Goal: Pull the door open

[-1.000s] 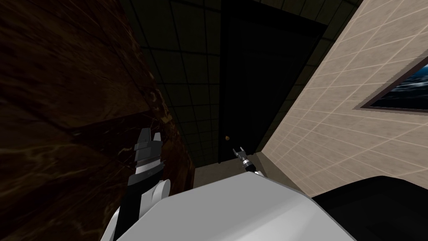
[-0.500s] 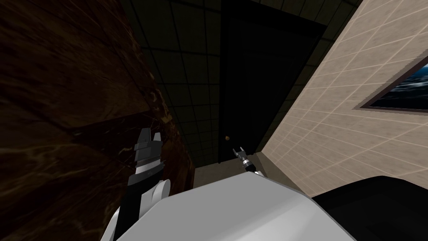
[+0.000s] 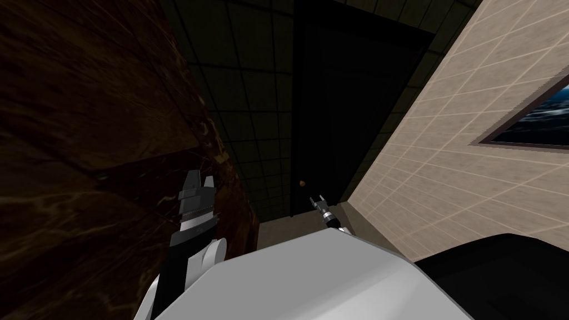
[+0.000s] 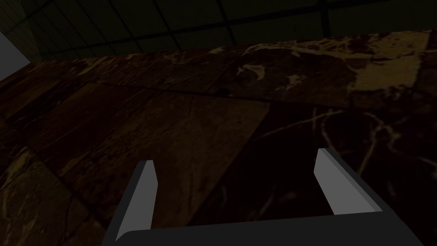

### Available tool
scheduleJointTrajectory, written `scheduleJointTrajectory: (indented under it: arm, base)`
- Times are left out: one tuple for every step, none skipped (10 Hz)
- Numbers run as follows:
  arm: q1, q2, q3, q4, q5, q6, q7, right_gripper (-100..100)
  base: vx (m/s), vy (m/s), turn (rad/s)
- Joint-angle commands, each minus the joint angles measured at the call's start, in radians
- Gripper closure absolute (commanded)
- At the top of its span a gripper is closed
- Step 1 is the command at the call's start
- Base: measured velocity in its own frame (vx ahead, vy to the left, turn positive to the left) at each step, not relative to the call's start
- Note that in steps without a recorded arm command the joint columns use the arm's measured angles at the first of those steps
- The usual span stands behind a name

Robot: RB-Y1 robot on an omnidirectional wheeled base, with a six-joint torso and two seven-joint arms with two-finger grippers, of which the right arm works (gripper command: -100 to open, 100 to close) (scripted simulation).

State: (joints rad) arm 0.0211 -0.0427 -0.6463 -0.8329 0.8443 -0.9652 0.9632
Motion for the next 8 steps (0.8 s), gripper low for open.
scheduleJointTrajectory:
  arm:
    - [0.0,0.0,0.0,0.0,0.0,0.0,0.0,-100]
    - [0.0,0.0,0.0,0.0,0.0,0.0,0.0,-100]
    - [0.0,0.0,0.0,0.0,0.0,0.0,0.0,-100]
    - [0.0,0.0,0.0,0.0,0.0,0.0,0.0,-100]
    - [0.0,0.0,0.0,0.0,0.0,0.0,0.0,-100]
    - [-0.003,-0.004,-0.001,0.004,-0.006,0.003,0.005,-100]
    - [-0.004,0.007,-0.001,0.006,-0.009,0.004,0.007,-100]
    - [-0.004,0.007,-0.001,0.006,-0.009,0.004,0.007,-100]
  base:
    - [0.0,0.0,0.0]
    - [0.0,0.0,0.0]
    - [0.0,0.0,0.0]
    - [0.0,0.0,0.0]
    - [0.0,0.0,0.0]
    - [0.043,0.041,0.145]
    - [0.103,0.049,0.244]
    - [0.084,-0.013,-0.103]
